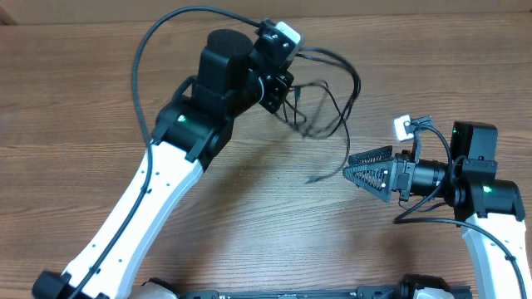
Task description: Untangle cables
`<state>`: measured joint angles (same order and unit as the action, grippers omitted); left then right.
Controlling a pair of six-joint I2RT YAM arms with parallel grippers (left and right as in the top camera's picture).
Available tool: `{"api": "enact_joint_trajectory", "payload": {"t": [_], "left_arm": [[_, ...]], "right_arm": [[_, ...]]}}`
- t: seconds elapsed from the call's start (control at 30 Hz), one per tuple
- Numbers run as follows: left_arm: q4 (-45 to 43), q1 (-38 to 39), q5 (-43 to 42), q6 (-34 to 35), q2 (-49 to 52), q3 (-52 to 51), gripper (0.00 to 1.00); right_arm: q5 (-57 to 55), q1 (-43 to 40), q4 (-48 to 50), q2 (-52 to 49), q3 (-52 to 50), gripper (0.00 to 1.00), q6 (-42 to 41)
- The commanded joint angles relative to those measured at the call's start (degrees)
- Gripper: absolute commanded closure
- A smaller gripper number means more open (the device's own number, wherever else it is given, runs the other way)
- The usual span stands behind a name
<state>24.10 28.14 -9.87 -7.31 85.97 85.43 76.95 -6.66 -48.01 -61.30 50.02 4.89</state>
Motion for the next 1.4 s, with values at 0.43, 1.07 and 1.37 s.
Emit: {"api": "enact_joint_trajectory", "payload": {"t": [0.43,1.07,1.37], "left_arm": [[4.87,3.63,-8.24,13.75,-6.4,0.61,0.96],[8.66,7.43,-3.06,17.9,-6.25,0.61,0.96],[9.73,11.96,-14.05,19.34,-6.27,0.61,0.96]], "right_arm": [[-20.39,0.28,10.25,0.74,0.72,0.0,-5.25],[-34.8,0.28,18.08,0.74,0.72,0.0,-5.35],[-49.86,0.28,19.21,0.74,0.72,0.0,-5.35]]}}
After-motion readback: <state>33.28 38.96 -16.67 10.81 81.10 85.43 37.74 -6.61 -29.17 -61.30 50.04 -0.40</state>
